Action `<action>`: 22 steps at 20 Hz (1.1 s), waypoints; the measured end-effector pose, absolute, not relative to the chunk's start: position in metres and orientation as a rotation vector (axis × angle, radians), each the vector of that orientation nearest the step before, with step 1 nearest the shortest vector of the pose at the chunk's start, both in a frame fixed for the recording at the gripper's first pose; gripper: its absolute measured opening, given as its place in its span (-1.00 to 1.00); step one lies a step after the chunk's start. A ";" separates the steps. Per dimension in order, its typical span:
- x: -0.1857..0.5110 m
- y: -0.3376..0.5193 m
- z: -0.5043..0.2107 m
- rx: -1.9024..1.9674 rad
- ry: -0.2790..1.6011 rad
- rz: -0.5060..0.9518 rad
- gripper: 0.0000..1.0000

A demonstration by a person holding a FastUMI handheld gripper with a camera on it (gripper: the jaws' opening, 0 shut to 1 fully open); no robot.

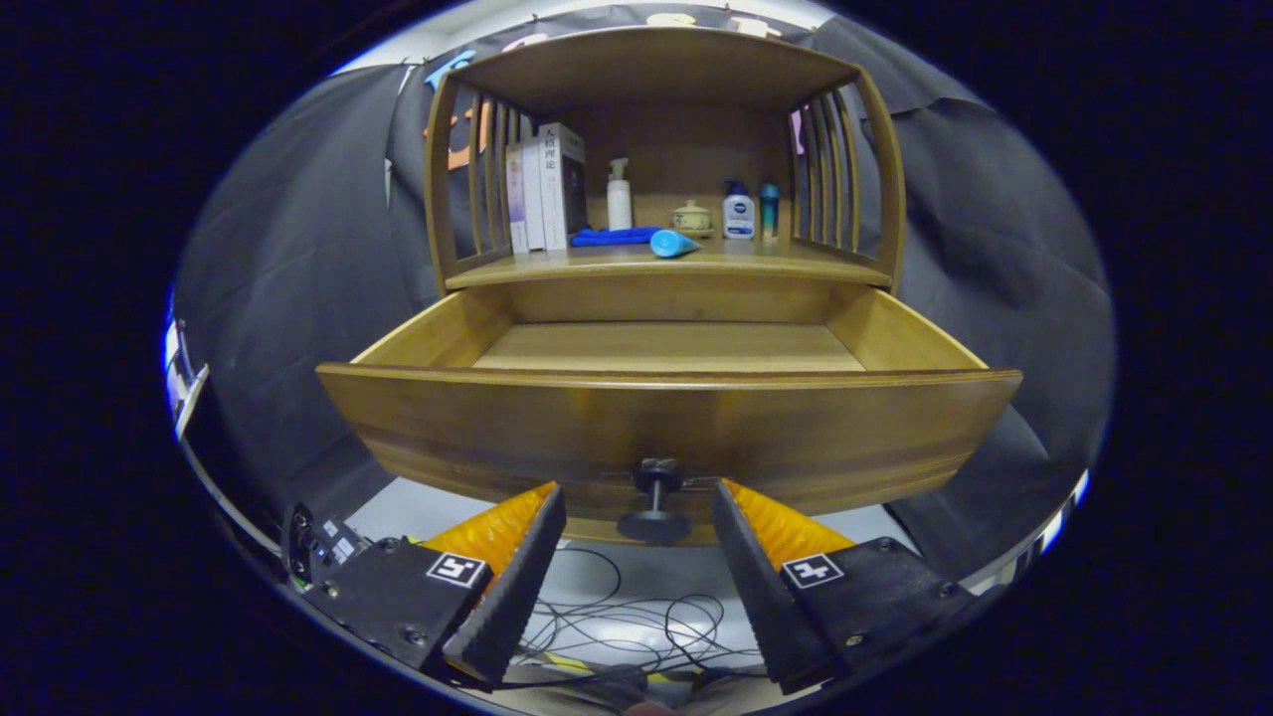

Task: Pull open the drawer, take out the items inside it, and place them on the countertop above the cabinet.

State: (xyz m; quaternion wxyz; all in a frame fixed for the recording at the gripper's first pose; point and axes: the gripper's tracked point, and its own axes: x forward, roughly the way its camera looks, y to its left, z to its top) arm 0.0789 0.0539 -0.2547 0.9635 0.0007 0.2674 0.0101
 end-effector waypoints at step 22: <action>0.203 0.042 -0.261 -0.063 0.589 -0.060 0.88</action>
